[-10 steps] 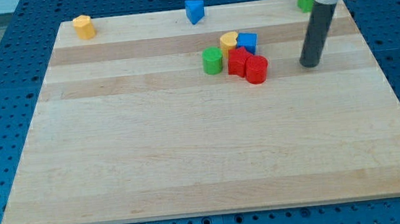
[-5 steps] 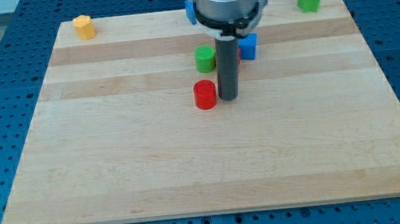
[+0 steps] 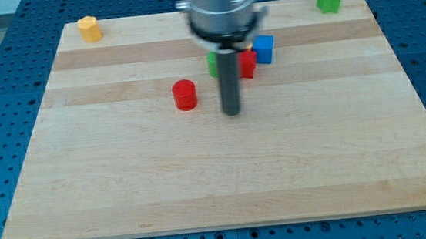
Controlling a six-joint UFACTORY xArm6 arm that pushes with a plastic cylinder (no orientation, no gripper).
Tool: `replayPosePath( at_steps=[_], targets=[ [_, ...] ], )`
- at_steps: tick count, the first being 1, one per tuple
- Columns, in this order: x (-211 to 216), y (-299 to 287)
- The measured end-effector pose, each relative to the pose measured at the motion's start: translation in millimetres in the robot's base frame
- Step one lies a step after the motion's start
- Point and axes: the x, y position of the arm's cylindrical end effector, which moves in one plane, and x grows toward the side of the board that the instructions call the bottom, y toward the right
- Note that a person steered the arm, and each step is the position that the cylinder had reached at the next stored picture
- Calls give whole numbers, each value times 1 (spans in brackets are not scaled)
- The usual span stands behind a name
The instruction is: Move the red circle to the center left of the board
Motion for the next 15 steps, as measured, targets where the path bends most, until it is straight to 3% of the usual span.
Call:
replayPosePath(
  at_steps=[1, 3, 4, 6, 9, 12, 15],
  targets=[
    [-10, -1],
    [-12, -88],
    [-13, -94],
    [-32, -49],
    [-32, -153],
    [-57, -147],
    [-55, -217]
  ],
)
